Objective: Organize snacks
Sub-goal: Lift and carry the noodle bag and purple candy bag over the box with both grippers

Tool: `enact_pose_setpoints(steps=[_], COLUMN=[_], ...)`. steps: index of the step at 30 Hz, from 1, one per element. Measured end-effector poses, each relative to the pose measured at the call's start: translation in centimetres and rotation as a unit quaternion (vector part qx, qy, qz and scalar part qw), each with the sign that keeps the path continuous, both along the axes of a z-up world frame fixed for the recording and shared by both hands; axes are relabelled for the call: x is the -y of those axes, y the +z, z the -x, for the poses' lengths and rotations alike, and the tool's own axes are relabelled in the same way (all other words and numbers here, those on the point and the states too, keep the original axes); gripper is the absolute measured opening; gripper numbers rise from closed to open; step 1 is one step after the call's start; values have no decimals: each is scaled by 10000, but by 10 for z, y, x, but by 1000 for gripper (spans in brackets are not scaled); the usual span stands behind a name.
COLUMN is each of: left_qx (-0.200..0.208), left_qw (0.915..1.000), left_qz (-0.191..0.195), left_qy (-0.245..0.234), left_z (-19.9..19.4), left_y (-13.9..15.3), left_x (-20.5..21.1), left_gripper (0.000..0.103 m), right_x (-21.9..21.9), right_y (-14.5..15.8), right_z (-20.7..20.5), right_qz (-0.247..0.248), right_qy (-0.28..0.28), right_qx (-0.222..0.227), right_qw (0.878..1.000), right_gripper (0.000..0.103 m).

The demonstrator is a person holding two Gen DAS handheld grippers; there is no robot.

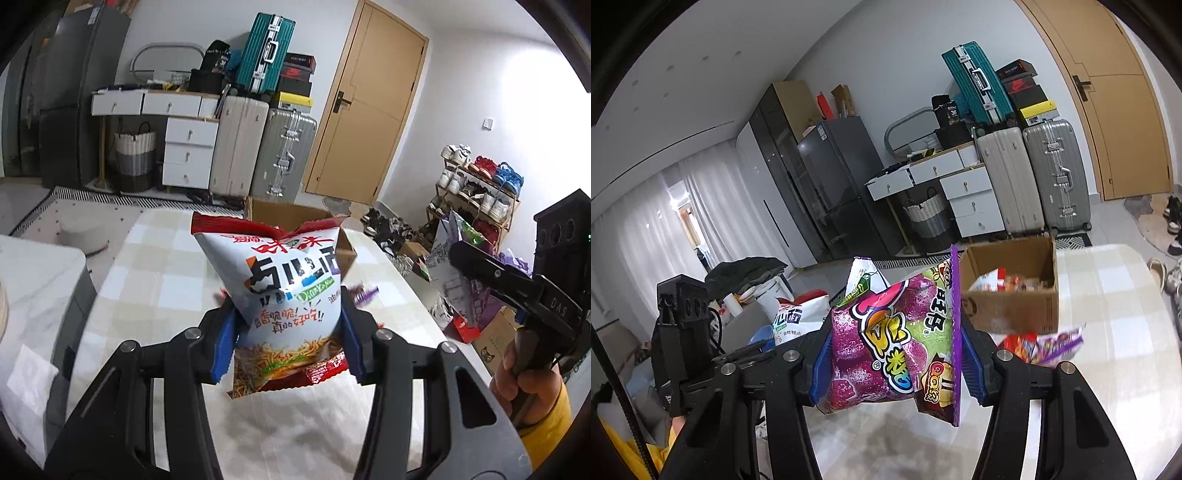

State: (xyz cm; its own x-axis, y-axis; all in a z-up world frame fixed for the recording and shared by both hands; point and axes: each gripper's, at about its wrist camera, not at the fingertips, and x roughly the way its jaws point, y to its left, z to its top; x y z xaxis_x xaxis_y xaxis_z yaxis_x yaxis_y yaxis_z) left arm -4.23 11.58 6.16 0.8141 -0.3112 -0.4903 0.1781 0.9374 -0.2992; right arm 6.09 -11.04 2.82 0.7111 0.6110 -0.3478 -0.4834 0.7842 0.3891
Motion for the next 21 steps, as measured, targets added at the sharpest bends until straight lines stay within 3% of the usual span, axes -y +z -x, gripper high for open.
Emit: enact_pose_setpoints(steps=[7, 16, 21], left_qx=[-28, -21, -184], left_qw=[9999, 9991, 9987], left_qz=[-52, -429, -441], left_qy=[-88, -6, -152], left_z=[-37, -112, -154], left_y=[17, 30, 34], left_x=[9, 51, 68], left_gripper=[45, 46, 46], right_x=[8, 18, 19], right_y=[23, 41, 47], right_z=[-31, -90, -127], right_qz=[57, 152, 194], right_qy=[-61, -218, -203], right_qx=[49, -131, -240], right_qw=[10000, 9996, 9993], right_gripper=[58, 58, 58])
